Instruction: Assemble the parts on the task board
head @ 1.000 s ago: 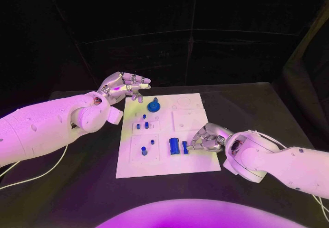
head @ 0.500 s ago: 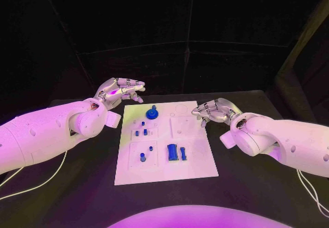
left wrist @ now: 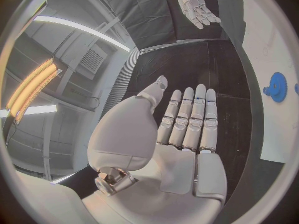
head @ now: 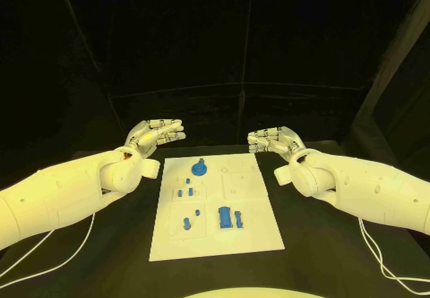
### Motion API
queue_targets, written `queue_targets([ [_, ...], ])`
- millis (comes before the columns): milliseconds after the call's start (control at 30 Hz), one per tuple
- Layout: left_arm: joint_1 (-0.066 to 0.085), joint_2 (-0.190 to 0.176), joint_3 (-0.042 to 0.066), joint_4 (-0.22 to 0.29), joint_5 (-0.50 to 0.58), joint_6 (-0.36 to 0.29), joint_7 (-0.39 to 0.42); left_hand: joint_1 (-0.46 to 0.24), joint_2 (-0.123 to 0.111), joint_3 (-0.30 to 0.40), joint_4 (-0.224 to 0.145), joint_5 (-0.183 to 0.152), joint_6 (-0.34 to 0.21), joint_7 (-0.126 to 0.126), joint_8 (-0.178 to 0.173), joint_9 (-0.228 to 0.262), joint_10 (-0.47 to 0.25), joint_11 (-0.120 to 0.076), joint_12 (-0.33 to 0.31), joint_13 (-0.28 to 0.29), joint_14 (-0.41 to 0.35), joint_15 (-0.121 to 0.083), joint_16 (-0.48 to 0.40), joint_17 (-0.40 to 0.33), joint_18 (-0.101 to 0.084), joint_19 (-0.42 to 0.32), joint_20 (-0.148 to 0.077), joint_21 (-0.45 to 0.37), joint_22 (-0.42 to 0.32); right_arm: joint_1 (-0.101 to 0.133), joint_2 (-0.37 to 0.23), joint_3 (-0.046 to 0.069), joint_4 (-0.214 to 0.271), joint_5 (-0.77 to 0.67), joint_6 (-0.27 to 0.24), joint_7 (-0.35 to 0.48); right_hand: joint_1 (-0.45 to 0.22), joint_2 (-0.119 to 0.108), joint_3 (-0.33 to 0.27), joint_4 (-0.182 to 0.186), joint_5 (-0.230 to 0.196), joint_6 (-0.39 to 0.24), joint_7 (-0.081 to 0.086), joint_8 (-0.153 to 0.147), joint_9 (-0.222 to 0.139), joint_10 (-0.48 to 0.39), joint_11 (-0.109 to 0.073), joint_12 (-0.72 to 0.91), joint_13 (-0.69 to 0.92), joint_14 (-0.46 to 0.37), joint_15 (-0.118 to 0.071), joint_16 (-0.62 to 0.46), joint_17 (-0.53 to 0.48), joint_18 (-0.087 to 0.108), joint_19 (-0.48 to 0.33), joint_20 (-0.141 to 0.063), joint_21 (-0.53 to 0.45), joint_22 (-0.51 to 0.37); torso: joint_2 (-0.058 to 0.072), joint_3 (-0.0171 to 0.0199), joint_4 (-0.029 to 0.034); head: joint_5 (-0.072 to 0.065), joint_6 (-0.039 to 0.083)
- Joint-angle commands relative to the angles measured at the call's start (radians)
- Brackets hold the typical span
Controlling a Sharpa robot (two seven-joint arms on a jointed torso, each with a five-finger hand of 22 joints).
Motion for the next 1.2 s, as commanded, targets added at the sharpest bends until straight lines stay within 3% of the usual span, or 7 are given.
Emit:
queue_targets([
  [33, -0.006, 0.019, 0.001, -0.024, 0.058, -0.048, 0.050, -0.003, 0.004, -0.017, 0.004, 0.003, -0.013, -0.005, -0.013, 0.000, -0.024, 0.012, -0.024, 0.000, -0.018, 0.010, -0.041, -0.018, 0.011, -0.027, 0.014, -0.021, -0.019, 0.003, 0.029, 0.001, -0.059, 0.056, 0.065, 0.079, -0.013, 0.004, 0.002, -0.017, -0.003, -0.009, 0.001, -0.002, -0.019, 0.000, 0.009, -0.012, -0.034, -0.004, 0.007, -0.010, -0.031, 0.012, 0.016, 0.005, -0.029, -0.029, -0.009, 0.0052, 0.0075, 0.004, 0.025],
  [267, -0.029, 0.057, 0.001, -0.070, 0.078, -0.068, 0.062, 0.007, 0.012, -0.037, 0.004, 0.003, -0.019, -0.010, -0.026, 0.000, -0.042, 0.011, -0.052, 0.001, -0.019, 0.013, -0.089, -0.038, 0.013, -0.041, 0.019, -0.034, -0.040, 0.003, 0.089, 0.002, -0.153, 0.064, 0.102, 0.090, -0.034, 0.013, 0.009, -0.049, -0.004, -0.007, -0.001, -0.002, -0.055, 0.007, 0.008, -0.019, -0.086, 0.023, 0.003, -0.006, -0.078, 0.014, 0.059, 0.003, -0.067, -0.075, -0.012, 0.0088, 0.0105, 0.011, 0.053],
  [300, -0.027, 0.049, 0.000, -0.057, 0.042, -0.038, 0.024, -0.376, 0.012, -0.088, 0.052, -0.047, -0.296, -0.068, -0.092, -0.065, -0.323, -0.046, -0.121, -0.062, -0.284, -0.039, -0.145, -0.135, -0.050, -0.251, -0.067, -0.110, -0.111, 0.001, 0.079, 0.001, -0.137, 0.037, 0.046, 0.048, -0.451, -0.026, 0.064, -0.034, -0.055, -0.279, -0.062, -0.066, -0.086, -0.310, -0.045, -0.090, -0.158, -0.314, -0.035, -0.073, -0.156, -0.052, -0.226, -0.070, -0.101, -0.160, -0.010, 0.0060, 0.0081, 0.009, 0.041],
  [433, -0.030, 0.046, 0.003, -0.042, 0.038, -0.058, 0.024, -0.481, 0.012, -0.107, 0.052, -0.047, -0.379, -0.083, -0.092, -0.065, -0.406, -0.062, -0.121, -0.062, -0.358, -0.054, -0.165, -0.135, -0.050, -0.312, -0.091, -0.110, -0.132, -0.002, 0.071, 0.004, -0.116, 0.046, 0.028, 0.053, -0.569, -0.037, 0.079, -0.034, -0.071, -0.355, -0.079, -0.066, -0.098, -0.390, -0.055, -0.090, -0.158, -0.391, -0.048, -0.073, -0.156, -0.051, -0.291, -0.091, -0.113, -0.186, -0.008, 0.0067, 0.0133, 0.009, 0.051],
  [600, -0.039, 0.033, 0.013, 0.017, 0.024, -0.137, 0.026, -0.631, 0.012, -0.129, 0.052, -0.047, -0.489, -0.105, -0.092, -0.065, -0.517, -0.084, -0.121, -0.062, -0.460, -0.075, -0.189, -0.135, -0.066, -0.395, -0.126, -0.110, -0.159, -0.014, 0.041, 0.015, -0.038, 0.077, -0.045, 0.073, -0.734, -0.121, 0.101, -0.034, -0.092, -0.462, -0.103, -0.066, -0.171, -0.512, -0.074, -0.090, -0.158, -0.518, -0.132, -0.073, -0.156, -0.069, -0.398, -0.120, -0.190, -0.221, 0.000, 0.0091, 0.0319, 0.008, 0.088],
  [767, -0.057, 0.010, 0.031, 0.120, -0.001, -0.275, 0.029, -0.754, 0.012, -0.147, 0.052, -0.047, -0.580, -0.124, -0.092, -0.065, -0.608, -0.103, -0.121, -0.062, -0.545, -0.092, -0.207, -0.135, -0.087, -0.464, -0.154, -0.110, -0.182, -0.035, -0.012, 0.035, 0.101, 0.131, -0.174, 0.108, -0.872, -0.121, 0.119, -0.034, -0.109, -0.552, -0.123, -0.066, -0.171, -0.614, -0.158, -0.090, -0.158, -0.624, -0.132, -0.073, -0.156, -0.080, -0.488, -0.145, -0.190, -0.250, 0.005, 0.0106, 0.0436, 0.008, 0.112],
  [1200, -0.098, -0.044, 0.074, 0.367, -0.062, -0.605, 0.037, -0.963, 0.012, -0.224, 0.052, -0.047, -0.734, -0.200, -0.092, -0.065, -0.764, -0.179, -0.121, -0.062, -0.690, -0.162, -0.288, -0.135, -0.169, -0.581, -0.270, -0.110, -0.277, -0.072, -0.107, 0.070, 0.349, 0.230, -0.403, 0.170, -1.107, -0.121, 0.196, -0.034, -0.182, -0.705, -0.208, -0.066, -0.171, -0.788, -0.158, -0.090, -0.158, -0.805, -0.132, -0.073, -0.156, -0.171, -0.639, -0.247, -0.190, -0.299, 0.005, 0.0106, 0.0442, 0.008, 0.113],
])
